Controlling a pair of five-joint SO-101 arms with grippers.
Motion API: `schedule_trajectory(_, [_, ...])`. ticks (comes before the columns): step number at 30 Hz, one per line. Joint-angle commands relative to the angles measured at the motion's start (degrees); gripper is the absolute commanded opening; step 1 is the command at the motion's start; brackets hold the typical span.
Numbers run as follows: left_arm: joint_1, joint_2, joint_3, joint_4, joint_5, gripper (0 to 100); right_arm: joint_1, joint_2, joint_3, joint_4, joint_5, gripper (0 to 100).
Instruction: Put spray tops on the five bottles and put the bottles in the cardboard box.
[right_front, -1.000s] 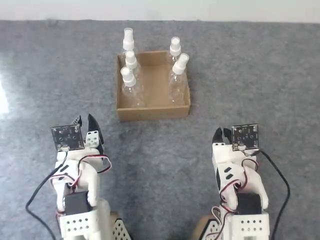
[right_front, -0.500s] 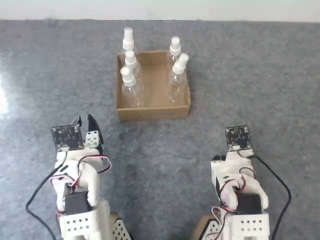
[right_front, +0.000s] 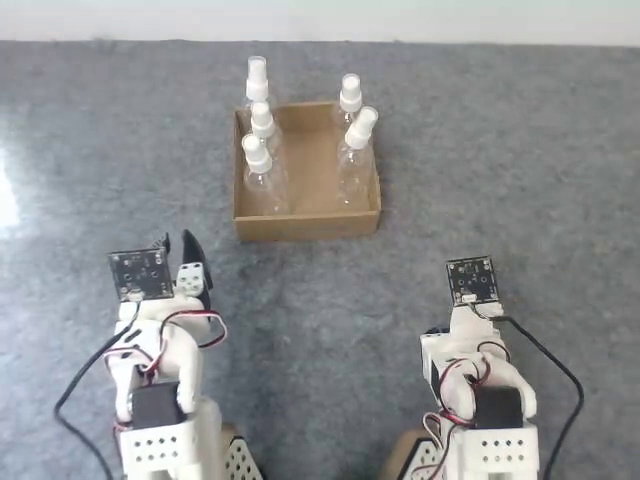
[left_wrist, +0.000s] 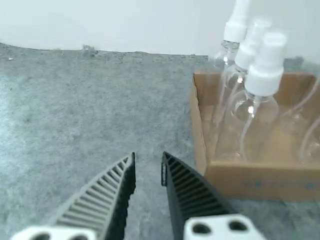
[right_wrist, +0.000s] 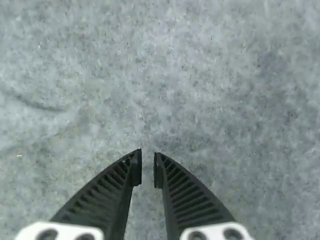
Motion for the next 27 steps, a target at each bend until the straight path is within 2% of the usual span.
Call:
schedule_trajectory(1, [2.55, -0.88, -0.48, 5.45, -0.53, 8, 0.57, -0.75, 1.23, 0.31, 0.62, 0.8])
schedule_trajectory(4, [2.55, -0.88, -0.48, 7.30, -0.62, 8, 0.57, -0.75, 1.23, 0.31, 0.62, 0.8])
schedule_trajectory(20, [2.55, -0.88, -0.48, 29.98, -0.62, 8, 0.57, -0.75, 1.23, 0.31, 0.62, 0.8])
schedule_trajectory(27, [2.55, -0.88, -0.48, 29.98, -0.18, 8, 0.57, -0.75, 1.23, 0.31, 0.62, 0.8])
